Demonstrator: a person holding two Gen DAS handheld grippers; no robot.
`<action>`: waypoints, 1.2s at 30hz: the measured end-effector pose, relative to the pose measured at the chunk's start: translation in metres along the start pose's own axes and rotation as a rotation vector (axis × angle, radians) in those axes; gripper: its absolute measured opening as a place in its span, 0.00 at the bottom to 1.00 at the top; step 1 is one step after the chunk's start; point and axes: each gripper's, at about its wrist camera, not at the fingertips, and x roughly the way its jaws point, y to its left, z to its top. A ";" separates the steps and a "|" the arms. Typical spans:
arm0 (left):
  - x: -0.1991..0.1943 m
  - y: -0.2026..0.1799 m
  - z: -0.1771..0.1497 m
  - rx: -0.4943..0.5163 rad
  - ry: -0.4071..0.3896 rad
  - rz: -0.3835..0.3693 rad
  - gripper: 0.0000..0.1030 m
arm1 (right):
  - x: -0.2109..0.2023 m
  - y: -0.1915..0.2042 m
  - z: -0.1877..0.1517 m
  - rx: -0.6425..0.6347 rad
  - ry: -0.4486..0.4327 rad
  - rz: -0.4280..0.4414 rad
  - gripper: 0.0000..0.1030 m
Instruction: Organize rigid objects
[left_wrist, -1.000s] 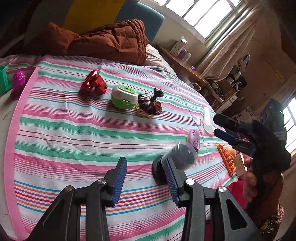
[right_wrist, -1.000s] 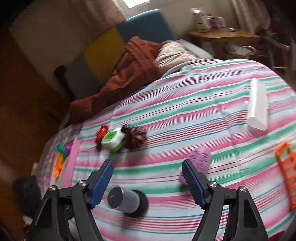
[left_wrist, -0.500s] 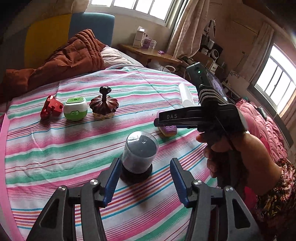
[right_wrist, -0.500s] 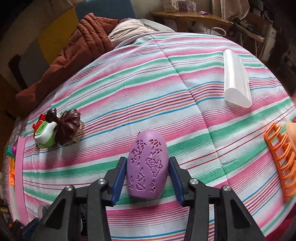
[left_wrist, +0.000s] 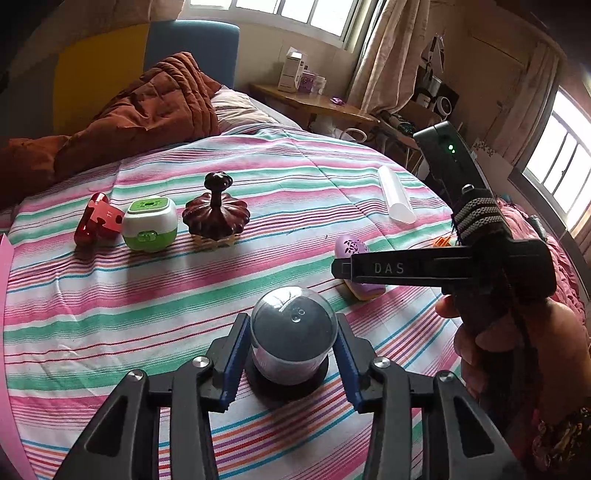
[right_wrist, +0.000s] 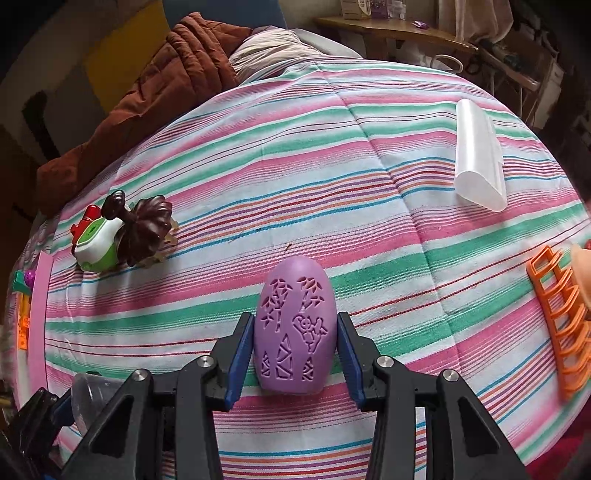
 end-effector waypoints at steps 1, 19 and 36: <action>-0.003 0.002 -0.001 -0.002 -0.004 -0.005 0.42 | 0.000 0.002 0.000 -0.012 -0.002 0.006 0.43; -0.093 0.076 -0.012 -0.161 -0.127 0.049 0.42 | -0.010 0.063 -0.027 -0.234 -0.045 0.108 0.43; -0.146 0.235 -0.017 -0.389 -0.170 0.339 0.42 | -0.018 0.084 -0.034 -0.259 -0.078 0.179 0.43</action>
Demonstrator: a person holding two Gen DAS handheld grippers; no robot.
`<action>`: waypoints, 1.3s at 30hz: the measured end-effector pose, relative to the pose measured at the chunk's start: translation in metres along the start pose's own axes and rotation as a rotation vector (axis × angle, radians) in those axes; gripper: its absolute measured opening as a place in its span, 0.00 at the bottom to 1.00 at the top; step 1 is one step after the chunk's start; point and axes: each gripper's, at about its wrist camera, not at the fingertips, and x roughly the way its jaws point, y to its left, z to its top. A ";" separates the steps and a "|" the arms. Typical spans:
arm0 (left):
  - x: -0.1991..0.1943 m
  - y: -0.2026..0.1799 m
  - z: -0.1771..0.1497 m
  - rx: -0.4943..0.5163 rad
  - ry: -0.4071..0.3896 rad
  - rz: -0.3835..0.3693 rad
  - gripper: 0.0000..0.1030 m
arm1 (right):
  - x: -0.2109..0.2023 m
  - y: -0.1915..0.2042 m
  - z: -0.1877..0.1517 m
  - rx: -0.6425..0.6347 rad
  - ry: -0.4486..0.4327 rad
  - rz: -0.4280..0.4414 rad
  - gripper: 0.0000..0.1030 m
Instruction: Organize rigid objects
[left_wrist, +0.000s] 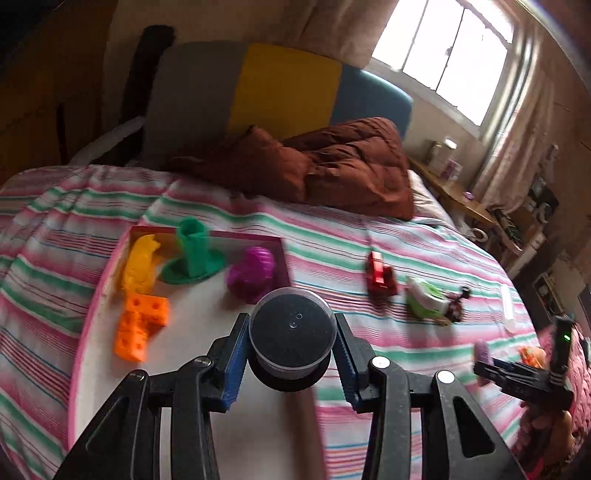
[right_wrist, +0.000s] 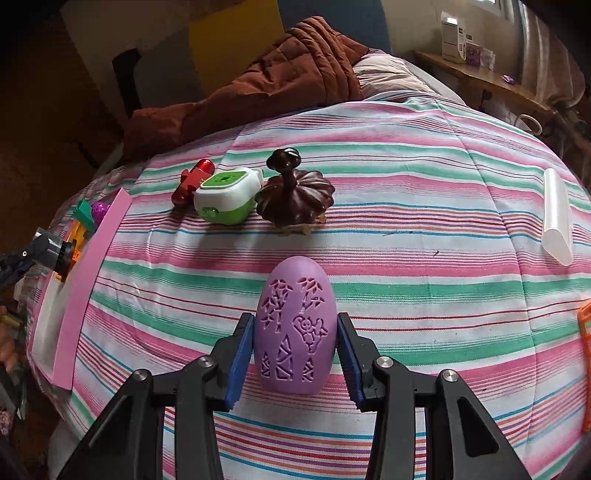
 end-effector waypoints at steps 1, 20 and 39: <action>0.005 0.009 0.003 -0.012 0.008 0.025 0.42 | 0.000 0.001 0.000 -0.003 -0.003 0.002 0.43; 0.040 0.047 0.019 -0.024 0.071 0.165 0.44 | 0.007 0.011 -0.004 -0.052 -0.016 0.016 0.43; 0.010 0.057 0.016 -0.038 0.005 0.160 0.51 | -0.005 0.051 0.000 -0.105 -0.045 0.085 0.43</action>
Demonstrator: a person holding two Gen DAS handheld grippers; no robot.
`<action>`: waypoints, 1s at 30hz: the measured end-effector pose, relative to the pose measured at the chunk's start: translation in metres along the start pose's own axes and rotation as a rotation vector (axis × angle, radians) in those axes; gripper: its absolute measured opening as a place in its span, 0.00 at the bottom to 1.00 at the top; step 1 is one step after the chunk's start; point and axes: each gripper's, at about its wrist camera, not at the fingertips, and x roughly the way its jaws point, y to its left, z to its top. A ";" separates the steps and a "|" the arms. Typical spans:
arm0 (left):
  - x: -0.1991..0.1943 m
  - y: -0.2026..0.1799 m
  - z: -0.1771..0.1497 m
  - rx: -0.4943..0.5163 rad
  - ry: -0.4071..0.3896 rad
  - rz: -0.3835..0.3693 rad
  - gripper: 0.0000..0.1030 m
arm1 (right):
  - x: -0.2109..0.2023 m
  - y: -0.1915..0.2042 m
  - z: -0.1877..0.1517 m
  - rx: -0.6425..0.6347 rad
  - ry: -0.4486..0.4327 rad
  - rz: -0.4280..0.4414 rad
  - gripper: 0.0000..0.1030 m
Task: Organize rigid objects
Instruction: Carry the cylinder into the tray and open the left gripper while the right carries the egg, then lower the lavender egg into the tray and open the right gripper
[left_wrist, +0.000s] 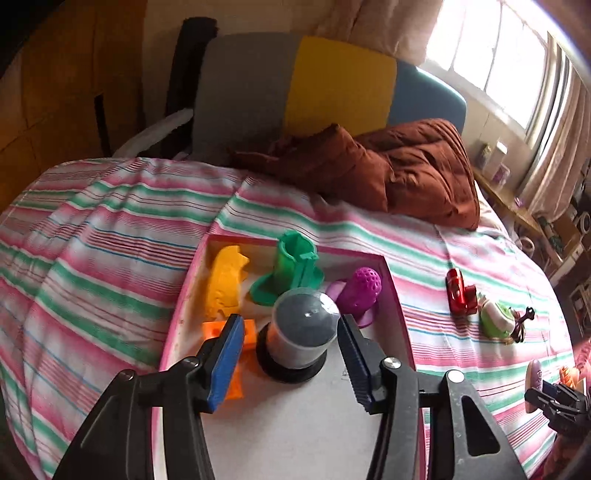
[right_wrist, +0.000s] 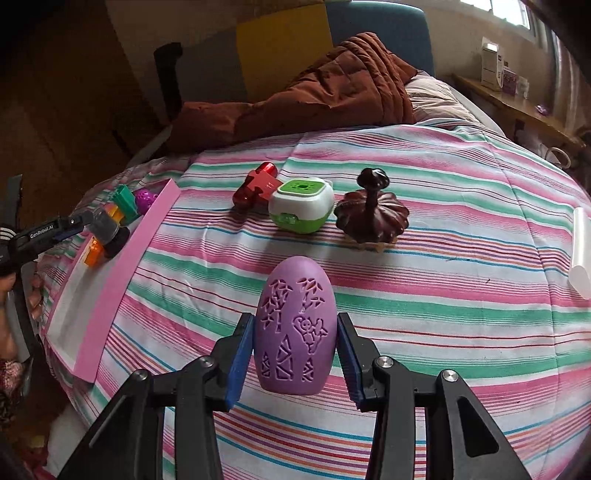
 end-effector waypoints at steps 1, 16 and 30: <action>-0.005 0.003 -0.002 -0.012 -0.014 0.000 0.51 | 0.000 0.006 0.002 -0.004 -0.001 0.006 0.43; -0.030 0.021 -0.068 -0.096 0.026 -0.081 0.51 | 0.026 0.138 0.031 -0.141 0.023 0.157 0.43; -0.036 0.035 -0.081 -0.131 0.016 -0.025 0.51 | 0.083 0.231 0.057 -0.242 0.078 0.109 0.43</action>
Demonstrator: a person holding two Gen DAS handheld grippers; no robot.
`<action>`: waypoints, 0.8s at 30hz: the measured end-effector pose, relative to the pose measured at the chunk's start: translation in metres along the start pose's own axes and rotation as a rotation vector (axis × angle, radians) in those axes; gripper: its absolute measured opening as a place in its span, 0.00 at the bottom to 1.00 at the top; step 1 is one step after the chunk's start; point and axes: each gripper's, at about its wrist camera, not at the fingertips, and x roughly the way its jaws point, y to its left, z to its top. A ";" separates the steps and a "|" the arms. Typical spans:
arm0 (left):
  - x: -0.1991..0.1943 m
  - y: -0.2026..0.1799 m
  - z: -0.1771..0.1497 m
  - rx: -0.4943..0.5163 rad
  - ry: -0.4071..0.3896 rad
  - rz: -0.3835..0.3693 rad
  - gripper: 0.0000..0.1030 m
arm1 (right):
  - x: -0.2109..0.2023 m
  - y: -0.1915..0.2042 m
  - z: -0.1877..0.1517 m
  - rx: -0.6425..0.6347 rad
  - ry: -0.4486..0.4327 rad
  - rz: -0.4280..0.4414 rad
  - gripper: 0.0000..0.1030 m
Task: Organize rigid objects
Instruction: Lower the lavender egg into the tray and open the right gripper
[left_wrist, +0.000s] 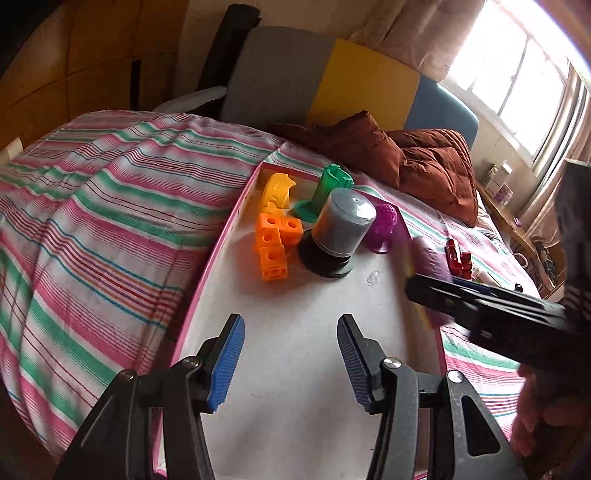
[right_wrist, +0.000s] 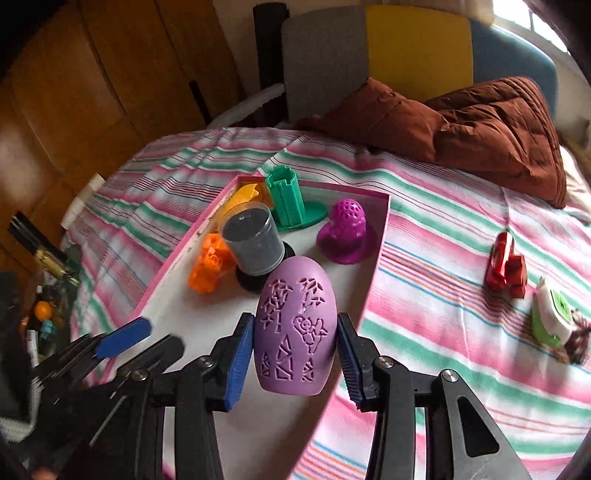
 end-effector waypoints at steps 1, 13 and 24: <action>-0.001 0.001 0.001 -0.003 -0.003 -0.001 0.51 | 0.004 0.002 0.002 -0.008 0.007 -0.013 0.43; -0.004 0.009 0.005 -0.035 -0.012 0.001 0.51 | 0.042 0.003 0.015 -0.052 0.040 -0.101 0.43; -0.004 0.004 0.001 -0.018 -0.007 0.000 0.51 | 0.008 -0.009 0.003 0.004 -0.035 -0.036 0.45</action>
